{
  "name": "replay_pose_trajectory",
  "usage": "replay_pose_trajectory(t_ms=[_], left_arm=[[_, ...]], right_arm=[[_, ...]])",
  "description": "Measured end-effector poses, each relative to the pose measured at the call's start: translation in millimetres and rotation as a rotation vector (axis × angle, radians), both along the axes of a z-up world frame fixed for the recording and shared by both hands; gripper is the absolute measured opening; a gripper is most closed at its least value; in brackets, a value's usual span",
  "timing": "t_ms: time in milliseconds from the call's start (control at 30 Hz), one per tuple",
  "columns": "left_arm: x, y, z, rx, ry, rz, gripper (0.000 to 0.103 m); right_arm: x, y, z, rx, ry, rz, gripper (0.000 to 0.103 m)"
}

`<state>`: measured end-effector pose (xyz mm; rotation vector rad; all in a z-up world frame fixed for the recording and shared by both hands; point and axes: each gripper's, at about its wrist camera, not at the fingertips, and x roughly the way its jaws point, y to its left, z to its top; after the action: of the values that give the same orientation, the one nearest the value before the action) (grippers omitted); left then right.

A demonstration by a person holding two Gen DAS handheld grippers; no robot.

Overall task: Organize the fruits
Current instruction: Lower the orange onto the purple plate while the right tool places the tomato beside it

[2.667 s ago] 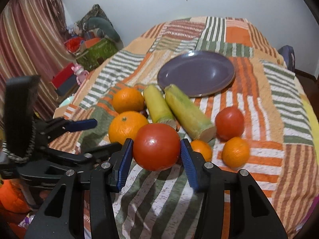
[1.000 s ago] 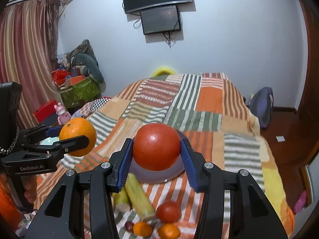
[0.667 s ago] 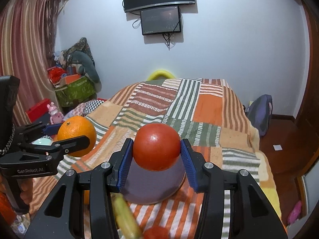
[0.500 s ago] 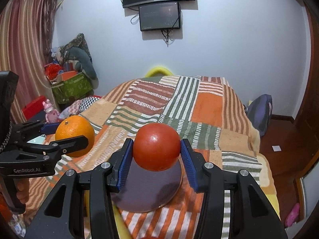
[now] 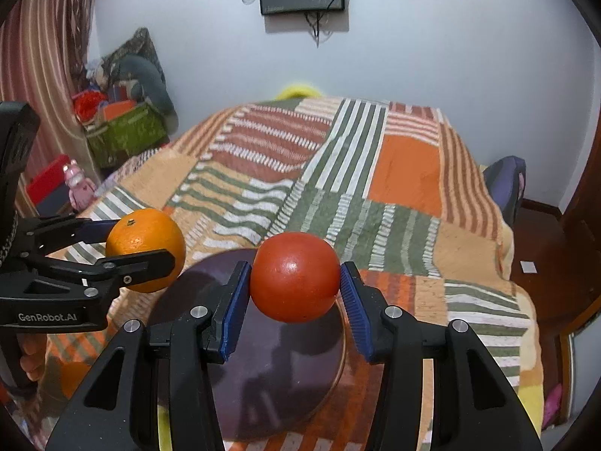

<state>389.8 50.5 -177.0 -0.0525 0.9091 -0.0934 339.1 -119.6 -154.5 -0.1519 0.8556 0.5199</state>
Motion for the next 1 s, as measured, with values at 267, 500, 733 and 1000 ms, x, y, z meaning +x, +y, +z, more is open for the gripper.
replay_pose_trajectory(t_ms=[267, 500, 733, 1000], left_arm=[[27.7, 1.9, -24.3, 0.010, 0.077, -0.006, 0.070], [41.2, -0.3, -39.6, 0.013, 0.134, -0.029, 0.070], [41.0, -4.3, -42.3, 0.039, 0.144, -0.042, 0.070], [37.1, -6.0, -33.1, 0.089, 0.094, -0.034, 0.076]], right_arm=[[18.0, 9.2, -25.8, -0.056, 0.062, 0.031, 0.045], [21.7, 14.2, -39.0, -0.093, 0.083, 0.057, 0.045], [24.4, 15.7, -49.3, -0.100, 0.107, 0.065, 0.046], [26.5, 14.5, -51.0, -0.102, 0.124, 0.054, 0.055]])
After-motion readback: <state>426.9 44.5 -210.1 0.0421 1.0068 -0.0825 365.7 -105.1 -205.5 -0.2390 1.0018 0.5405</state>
